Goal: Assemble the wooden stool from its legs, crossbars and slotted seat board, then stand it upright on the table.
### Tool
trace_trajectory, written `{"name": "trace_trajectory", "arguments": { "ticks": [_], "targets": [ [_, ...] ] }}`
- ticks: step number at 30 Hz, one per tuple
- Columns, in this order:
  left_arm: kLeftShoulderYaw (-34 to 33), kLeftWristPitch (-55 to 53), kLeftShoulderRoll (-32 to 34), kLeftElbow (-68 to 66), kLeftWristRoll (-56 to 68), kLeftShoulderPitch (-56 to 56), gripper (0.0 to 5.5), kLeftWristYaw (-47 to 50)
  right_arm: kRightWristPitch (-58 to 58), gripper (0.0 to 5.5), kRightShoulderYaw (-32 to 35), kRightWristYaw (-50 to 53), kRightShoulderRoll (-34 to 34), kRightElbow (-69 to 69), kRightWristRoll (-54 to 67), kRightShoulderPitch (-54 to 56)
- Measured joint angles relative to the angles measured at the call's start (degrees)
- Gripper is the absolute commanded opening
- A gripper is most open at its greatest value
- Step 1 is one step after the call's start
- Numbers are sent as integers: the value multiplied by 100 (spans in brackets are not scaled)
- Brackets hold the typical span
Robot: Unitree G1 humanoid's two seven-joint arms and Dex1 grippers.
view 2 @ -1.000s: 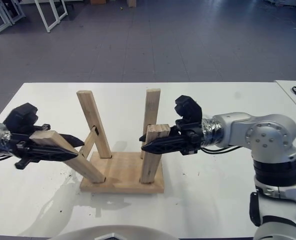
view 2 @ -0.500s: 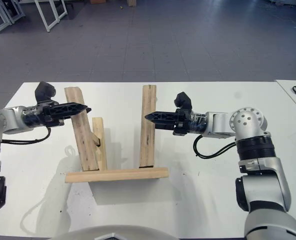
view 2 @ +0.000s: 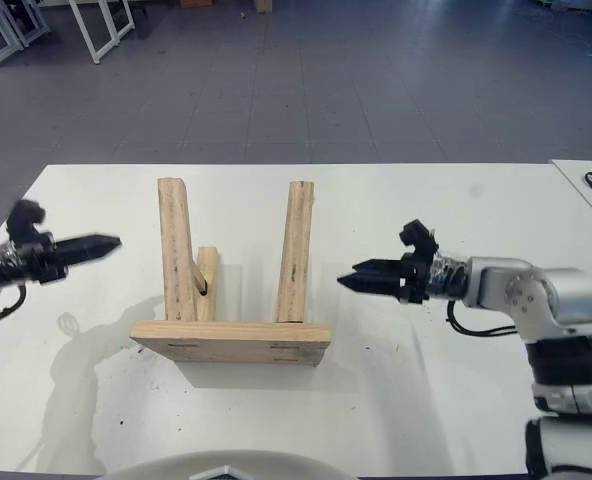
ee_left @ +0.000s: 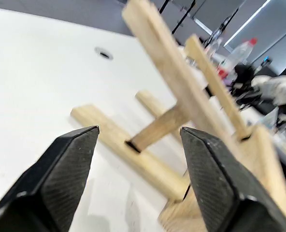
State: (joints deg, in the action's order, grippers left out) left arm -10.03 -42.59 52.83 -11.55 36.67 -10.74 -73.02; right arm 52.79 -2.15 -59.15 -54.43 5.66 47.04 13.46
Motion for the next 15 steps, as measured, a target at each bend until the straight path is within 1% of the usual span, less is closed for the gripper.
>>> {"name": "trace_trajectory", "arguments": {
  "ticks": [1,2,3,4,5,8,11,14,15],
  "targets": [
    [1,381,1,481,-274,589,375,12,-336,491,-55,-96,-194,304,-307,-399],
    [-10,1006,30,1247,-717,1495,395,30,-854,491,-113,-255,-489,797,-775,-1014],
    [-19,1500,78,1898,-1090,2256,395,41,-1243,491,-154,-390,-707,1260,-1107,-1507],
    [-18,1867,170,2404,-1361,2766,395,41,-1561,491,-225,-473,-847,1691,-1358,-1839],
    [-21,2092,223,2696,-1515,2970,395,47,-1783,491,-315,-517,-872,1989,-1522,-2006],
    [112,2309,214,3031,-1704,2989,395,204,-2090,491,-556,-485,-759,2213,-1880,-2036],
    [585,2572,-87,3286,-2033,2677,395,634,-2195,491,-909,-324,-244,2255,-2109,-1593],
    [916,2765,-183,3263,-2345,2599,395,837,-2198,491,-1177,-189,101,2254,-2269,-1312],
    [1026,2782,-221,3255,-2399,2531,398,869,-2189,472,-1264,-153,213,2255,-2324,-1232]
  ]
}}
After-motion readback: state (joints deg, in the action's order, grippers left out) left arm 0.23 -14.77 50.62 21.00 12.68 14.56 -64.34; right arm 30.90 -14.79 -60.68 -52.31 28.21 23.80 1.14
